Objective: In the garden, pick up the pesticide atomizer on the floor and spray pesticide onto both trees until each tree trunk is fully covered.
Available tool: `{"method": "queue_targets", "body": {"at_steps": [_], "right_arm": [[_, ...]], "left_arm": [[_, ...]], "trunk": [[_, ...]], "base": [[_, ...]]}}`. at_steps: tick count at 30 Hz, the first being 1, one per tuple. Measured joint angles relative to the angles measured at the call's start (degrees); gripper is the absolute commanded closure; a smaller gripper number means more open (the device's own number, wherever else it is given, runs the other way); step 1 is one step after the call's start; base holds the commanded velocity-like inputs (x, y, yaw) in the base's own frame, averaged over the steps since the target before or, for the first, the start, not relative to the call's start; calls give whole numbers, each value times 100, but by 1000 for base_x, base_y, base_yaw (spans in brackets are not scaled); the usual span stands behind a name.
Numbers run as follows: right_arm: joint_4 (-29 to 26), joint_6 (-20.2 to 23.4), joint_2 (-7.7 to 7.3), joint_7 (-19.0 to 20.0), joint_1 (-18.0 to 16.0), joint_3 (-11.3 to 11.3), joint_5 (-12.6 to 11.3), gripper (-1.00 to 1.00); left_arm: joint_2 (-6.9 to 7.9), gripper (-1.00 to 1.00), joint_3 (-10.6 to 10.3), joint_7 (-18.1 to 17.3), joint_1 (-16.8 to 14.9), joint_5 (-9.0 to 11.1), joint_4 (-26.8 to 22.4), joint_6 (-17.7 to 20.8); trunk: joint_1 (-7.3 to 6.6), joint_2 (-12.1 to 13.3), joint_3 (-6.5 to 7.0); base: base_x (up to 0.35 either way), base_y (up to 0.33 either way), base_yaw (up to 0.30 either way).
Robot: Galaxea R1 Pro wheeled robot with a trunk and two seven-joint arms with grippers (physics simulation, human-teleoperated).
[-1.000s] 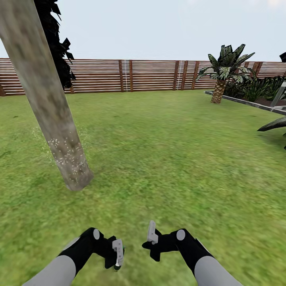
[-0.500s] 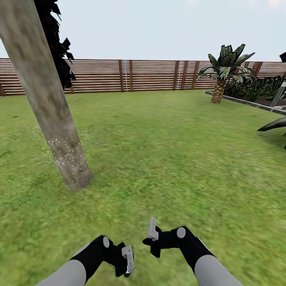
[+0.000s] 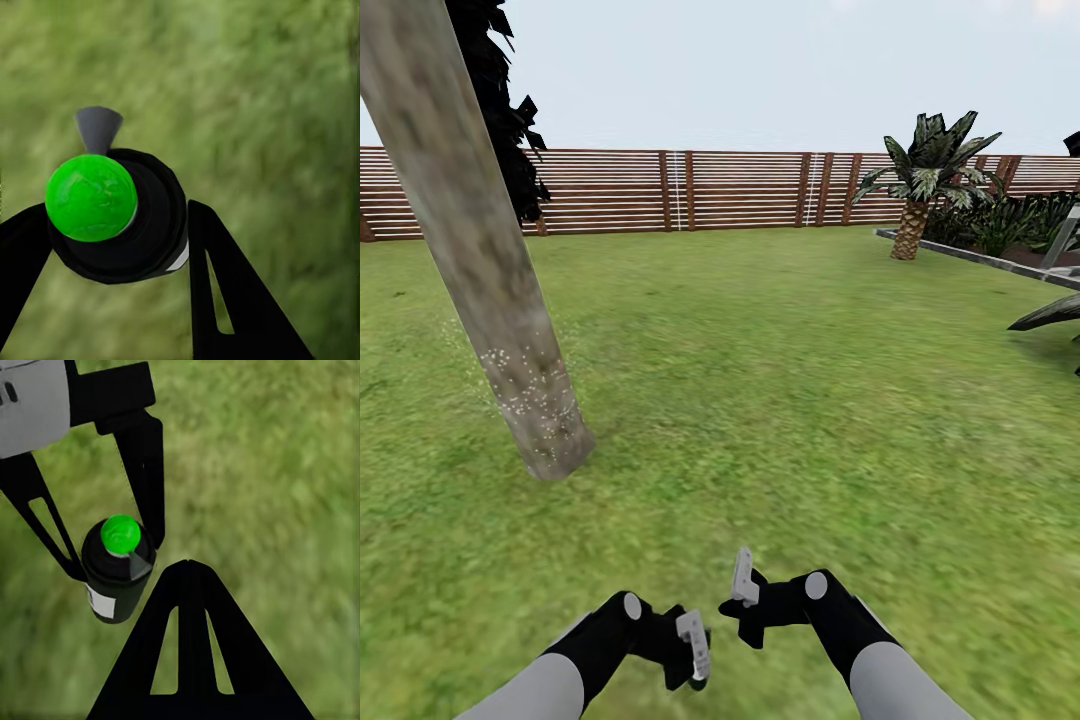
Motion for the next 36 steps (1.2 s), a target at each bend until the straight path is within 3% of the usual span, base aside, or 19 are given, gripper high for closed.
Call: {"method": "queue_targets", "body": {"at_steps": [7, 10, 13, 36], "right_arm": [[1, 0, 0, 0, 0, -3, 0, 100], [1, 0, 0, 0, 0, -4, 0, 100], [1, 0, 0, 0, 0, 0, 0, 100], [1, 0, 0, 0, 0, -4, 0, 100]], "left_arm": [[-2, 100, 5, 1, -17, 61, -37, -3], [-2, 100, -2, 1, -24, 345, -46, -34], [-2, 100, -7, 1, -29, 427, -47, -71], [-92, 100, 9, 1, -27, 479, -190, -127]], "trunk": [[0, 0, 0], [0, 0, 0], [0, 0, 0], [0, 0, 0]], "base": [[0, 0, 0], [0, 0, 0], [0, 0, 0], [0, 0, 0]]}}
